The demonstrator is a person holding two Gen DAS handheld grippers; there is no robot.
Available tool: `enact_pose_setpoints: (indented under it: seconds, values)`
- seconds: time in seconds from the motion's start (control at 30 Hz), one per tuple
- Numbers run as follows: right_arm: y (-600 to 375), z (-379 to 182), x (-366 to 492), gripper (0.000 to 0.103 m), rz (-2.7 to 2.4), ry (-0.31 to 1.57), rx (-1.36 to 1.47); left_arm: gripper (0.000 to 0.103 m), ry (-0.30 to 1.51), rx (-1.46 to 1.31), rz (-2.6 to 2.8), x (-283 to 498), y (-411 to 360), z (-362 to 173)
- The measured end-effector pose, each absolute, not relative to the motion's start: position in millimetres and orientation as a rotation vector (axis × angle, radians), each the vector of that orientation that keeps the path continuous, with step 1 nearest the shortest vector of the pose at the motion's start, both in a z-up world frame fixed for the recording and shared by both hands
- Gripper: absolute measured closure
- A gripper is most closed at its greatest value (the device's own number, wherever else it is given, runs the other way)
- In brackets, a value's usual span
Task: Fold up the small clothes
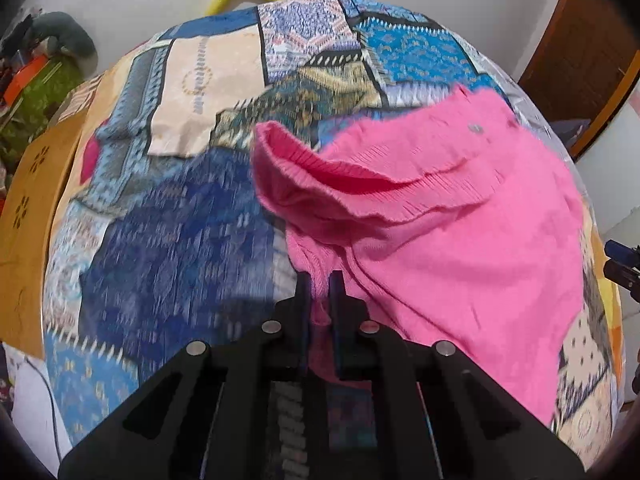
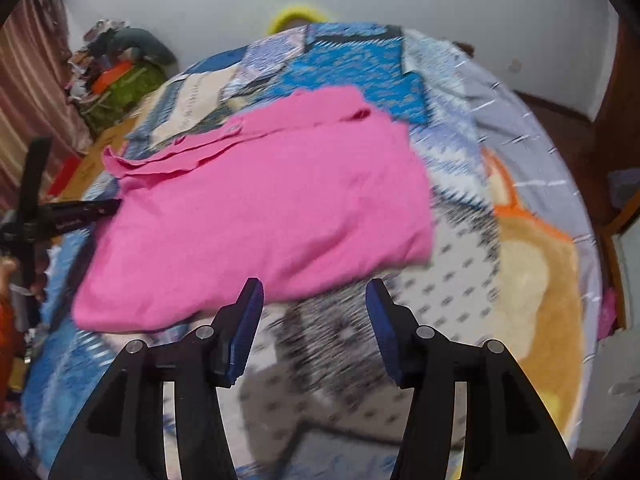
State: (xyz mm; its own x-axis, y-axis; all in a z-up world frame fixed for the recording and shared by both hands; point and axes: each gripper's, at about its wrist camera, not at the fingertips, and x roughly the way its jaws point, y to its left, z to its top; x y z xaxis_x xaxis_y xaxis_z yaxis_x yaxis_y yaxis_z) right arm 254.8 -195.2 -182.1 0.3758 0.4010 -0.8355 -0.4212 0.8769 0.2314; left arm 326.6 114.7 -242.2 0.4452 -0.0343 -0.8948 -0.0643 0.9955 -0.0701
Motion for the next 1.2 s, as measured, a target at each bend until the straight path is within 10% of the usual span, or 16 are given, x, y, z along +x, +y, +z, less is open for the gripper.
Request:
enact_pose_setpoints:
  seconds: [0.63,0.8,1.0,1.2]
  values:
    - [-106.7,-202.5,198.7,0.05,0.745,1.236,0.161,0.1,1.111,-0.155,-0.007,188.7,103.4,-233.6]
    - [-95.1,-203.2,201.3,0.08,0.73,1.216,0.155,0.098,1.077,-0.149,0.036,181.6,113.3,-222.5]
    - [-106.0,-197.7,189.6,0.097,0.725,1.176,0.069,0.055,1.056,-0.099,0.075,182.0,115.9,-207.4]
    - [-137.1,-196.0,178.0,0.097,0.69,1.144,-0.022,0.035,1.029,-0.104,0.073,186.9,110.5,-189.2]
